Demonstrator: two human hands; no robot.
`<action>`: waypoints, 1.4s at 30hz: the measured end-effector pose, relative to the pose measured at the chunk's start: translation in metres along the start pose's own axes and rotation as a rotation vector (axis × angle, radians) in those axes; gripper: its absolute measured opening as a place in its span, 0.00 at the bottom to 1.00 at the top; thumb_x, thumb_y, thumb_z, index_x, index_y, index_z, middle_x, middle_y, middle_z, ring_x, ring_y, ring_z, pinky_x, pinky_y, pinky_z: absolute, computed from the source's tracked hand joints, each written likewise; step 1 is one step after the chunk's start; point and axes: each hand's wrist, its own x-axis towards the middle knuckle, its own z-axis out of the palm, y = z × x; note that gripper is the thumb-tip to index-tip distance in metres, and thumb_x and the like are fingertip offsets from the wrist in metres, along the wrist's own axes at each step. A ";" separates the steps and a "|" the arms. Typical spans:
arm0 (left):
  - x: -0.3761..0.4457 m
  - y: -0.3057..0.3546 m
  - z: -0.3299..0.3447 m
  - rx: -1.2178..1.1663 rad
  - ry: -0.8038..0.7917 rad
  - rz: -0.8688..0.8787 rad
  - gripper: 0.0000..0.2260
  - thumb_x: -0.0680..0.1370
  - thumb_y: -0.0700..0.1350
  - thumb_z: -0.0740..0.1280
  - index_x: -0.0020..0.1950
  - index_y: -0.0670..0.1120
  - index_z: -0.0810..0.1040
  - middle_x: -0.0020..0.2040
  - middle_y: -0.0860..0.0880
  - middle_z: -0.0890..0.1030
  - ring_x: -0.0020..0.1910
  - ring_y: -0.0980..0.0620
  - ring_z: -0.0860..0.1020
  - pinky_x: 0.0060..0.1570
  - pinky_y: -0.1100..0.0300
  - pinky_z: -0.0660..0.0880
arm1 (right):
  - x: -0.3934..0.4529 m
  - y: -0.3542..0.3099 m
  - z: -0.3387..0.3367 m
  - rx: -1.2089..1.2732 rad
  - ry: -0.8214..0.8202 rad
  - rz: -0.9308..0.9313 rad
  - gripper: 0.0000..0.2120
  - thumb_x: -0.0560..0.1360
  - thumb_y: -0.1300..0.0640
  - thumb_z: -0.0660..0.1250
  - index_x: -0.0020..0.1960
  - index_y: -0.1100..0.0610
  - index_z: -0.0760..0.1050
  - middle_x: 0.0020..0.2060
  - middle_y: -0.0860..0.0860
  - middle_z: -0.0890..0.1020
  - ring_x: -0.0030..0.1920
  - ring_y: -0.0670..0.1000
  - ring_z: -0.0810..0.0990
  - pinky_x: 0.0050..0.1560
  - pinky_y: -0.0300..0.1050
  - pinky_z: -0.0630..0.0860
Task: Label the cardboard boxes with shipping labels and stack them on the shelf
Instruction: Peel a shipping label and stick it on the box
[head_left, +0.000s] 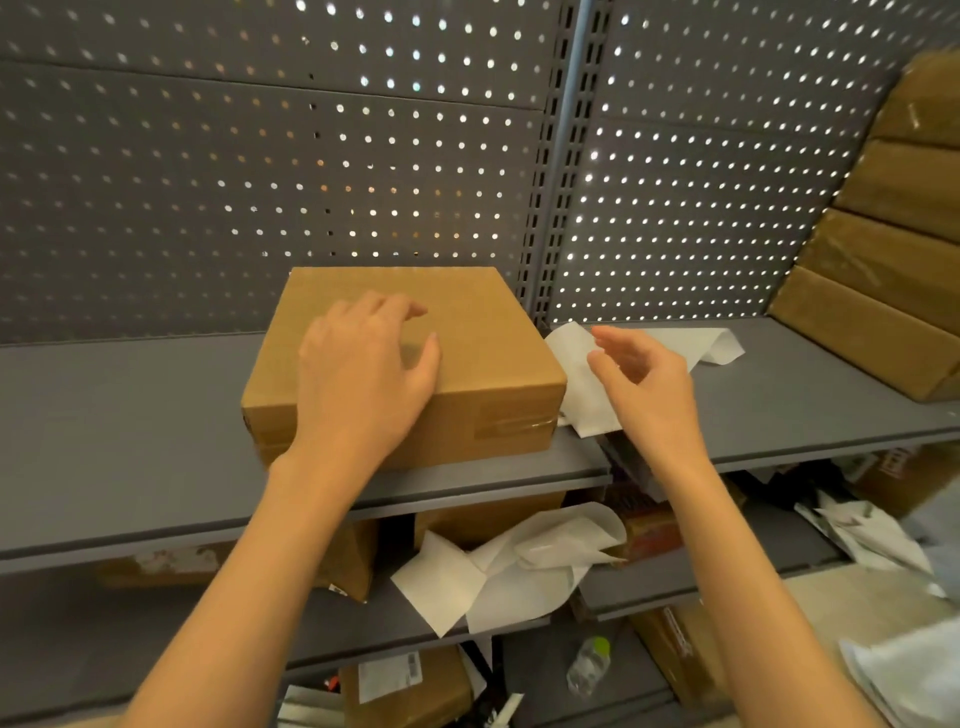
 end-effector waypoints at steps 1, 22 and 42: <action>0.001 0.005 0.004 0.010 -0.002 0.011 0.12 0.76 0.48 0.65 0.57 0.44 0.79 0.51 0.46 0.81 0.49 0.44 0.76 0.44 0.58 0.63 | 0.003 0.005 -0.003 -0.054 -0.018 -0.017 0.14 0.77 0.57 0.65 0.62 0.52 0.76 0.57 0.44 0.78 0.61 0.45 0.74 0.59 0.38 0.70; 0.020 0.128 0.095 0.185 0.034 -0.050 0.10 0.74 0.47 0.64 0.50 0.44 0.80 0.43 0.46 0.81 0.40 0.44 0.76 0.38 0.58 0.64 | 0.092 0.084 -0.052 -0.039 -0.307 -0.226 0.11 0.76 0.56 0.66 0.57 0.52 0.77 0.48 0.46 0.81 0.42 0.44 0.75 0.42 0.35 0.73; 0.054 0.166 0.128 -0.391 -0.127 -0.164 0.23 0.74 0.45 0.70 0.67 0.50 0.69 0.45 0.65 0.76 0.49 0.66 0.76 0.56 0.63 0.73 | 0.139 0.072 -0.104 0.511 -0.315 0.137 0.13 0.80 0.52 0.60 0.47 0.59 0.78 0.40 0.51 0.80 0.38 0.44 0.77 0.35 0.31 0.73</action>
